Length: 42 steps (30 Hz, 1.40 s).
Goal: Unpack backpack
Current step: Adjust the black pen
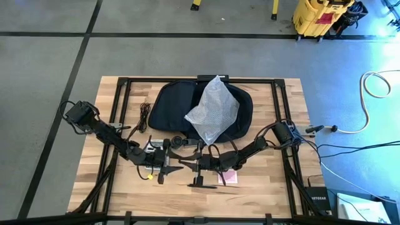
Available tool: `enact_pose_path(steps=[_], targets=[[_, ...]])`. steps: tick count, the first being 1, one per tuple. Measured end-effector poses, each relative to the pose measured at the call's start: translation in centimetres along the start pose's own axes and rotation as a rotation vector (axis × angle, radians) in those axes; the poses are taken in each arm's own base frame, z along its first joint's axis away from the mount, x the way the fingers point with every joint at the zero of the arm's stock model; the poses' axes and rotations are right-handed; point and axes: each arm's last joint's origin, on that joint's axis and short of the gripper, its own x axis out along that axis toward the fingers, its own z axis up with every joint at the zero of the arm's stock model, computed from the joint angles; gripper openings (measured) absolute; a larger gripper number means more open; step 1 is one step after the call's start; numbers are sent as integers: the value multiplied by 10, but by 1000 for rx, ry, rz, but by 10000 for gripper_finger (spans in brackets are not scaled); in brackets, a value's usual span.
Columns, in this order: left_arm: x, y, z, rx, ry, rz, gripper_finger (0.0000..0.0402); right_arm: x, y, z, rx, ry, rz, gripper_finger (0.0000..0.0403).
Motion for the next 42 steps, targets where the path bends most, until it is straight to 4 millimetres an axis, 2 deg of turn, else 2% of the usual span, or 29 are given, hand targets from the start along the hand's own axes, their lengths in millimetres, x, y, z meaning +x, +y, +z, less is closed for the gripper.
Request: enact_pose_path(steps=[6,8,13,16,19,23,27,30,35,39,42], targets=[[0,1,-1,30,6,6,46,0,1,0,2,1,2,16],[0,0,-1,41,7,5,24,0,0,0,5,1,2,16],[-4,-1,7,90,-8,-2,24,0,1,1,7,-9,3,17],[-5,0,10,91,-1,2,24,0,0,2,1,-15,-9,31],[-7,0,11,77,21,3,24,-2,3,1,-11,1,-17,70],[-7,0,11,56,24,-3,24,-10,11,4,-12,10,-44,142],[-7,0,11,50,22,-11,24,-27,22,15,-75,23,-122,209],[-1,2,13,16,49,-54,24,-46,31,29,-140,51,-231,240],[21,-3,21,58,163,-104,24,-80,43,51,-160,115,-405,251],[49,-10,30,117,259,-130,24,-103,51,61,-162,163,-515,252],[70,-14,28,148,361,-132,24,-116,59,67,-149,179,-567,252]])
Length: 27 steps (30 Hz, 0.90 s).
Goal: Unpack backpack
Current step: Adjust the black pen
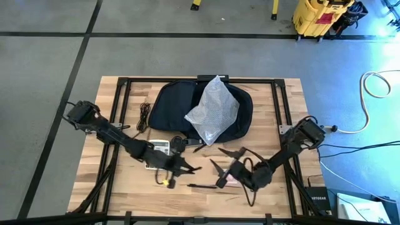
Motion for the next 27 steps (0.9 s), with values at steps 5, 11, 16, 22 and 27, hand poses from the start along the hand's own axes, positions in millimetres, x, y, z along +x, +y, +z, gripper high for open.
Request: enact_pose_path(steps=[5,11,16,22,27], targets=[[31,-3,-9,-4,188,13,24,-20,0,6,1,28,-48,252],[58,-12,-17,-107,312,-11,24,-34,1,6,-10,49,-76,252],[67,-19,-13,-170,381,-1,24,-35,1,6,-10,51,-81,252],[84,-24,-19,-114,541,-6,24,-35,1,6,-7,51,-83,252],[94,-26,-18,-59,591,-14,24,-35,1,7,-1,51,-84,252]])
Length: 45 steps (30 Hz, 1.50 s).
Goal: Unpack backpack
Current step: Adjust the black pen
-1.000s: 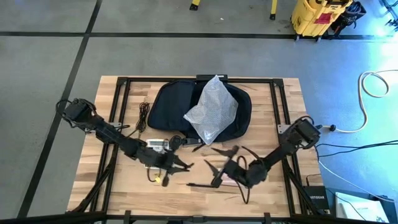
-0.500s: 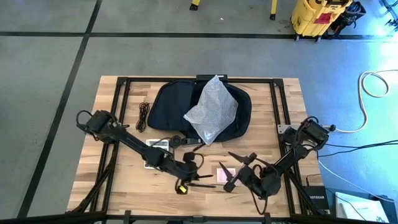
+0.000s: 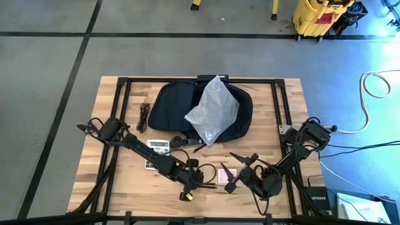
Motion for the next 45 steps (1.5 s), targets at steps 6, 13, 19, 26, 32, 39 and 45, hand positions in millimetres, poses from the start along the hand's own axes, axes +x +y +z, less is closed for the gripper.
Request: enact_pose_path(steps=[6,13,19,26,32,39,45], targets=[[-1,8,4,30,36,22,24,0,0,0,9,0,1,252],[-3,12,7,68,60,29,24,0,0,0,12,-1,2,252],[-3,23,4,69,111,41,24,0,0,0,12,-1,3,252],[-3,20,6,70,92,33,24,0,0,0,12,0,0,252],[-3,14,4,78,94,26,24,0,4,3,13,-16,50,233],[-2,14,2,68,106,26,24,-1,12,-31,-39,38,221,176],[-1,14,2,81,104,26,24,-1,8,-42,-1,68,184,144]])
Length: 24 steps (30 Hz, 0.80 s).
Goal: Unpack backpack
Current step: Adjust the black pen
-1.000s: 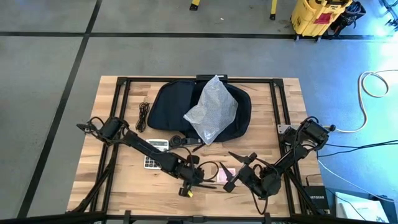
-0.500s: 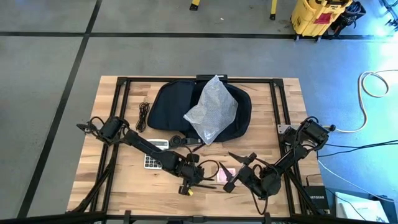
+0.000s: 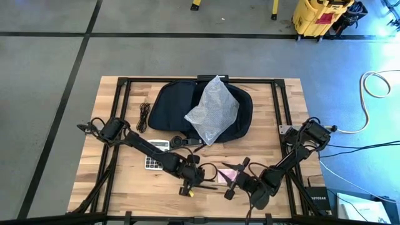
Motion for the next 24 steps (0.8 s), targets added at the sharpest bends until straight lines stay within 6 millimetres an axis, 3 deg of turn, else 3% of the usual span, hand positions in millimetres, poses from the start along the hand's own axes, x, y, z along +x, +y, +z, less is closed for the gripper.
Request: enact_pose_path(steps=[5,10,13,19,24], targets=[[0,0,-1,8,9,2,24,-2,-2,15,0,-7,16,143],[0,0,-1,12,9,10,24,-20,-6,30,-21,-23,29,143],[0,0,-1,12,9,13,24,-30,-11,29,-21,12,78,143],[0,0,-1,21,9,13,24,-28,-32,0,108,352,187,143],[4,2,-2,29,12,13,24,-8,-28,-3,177,567,307,143]])
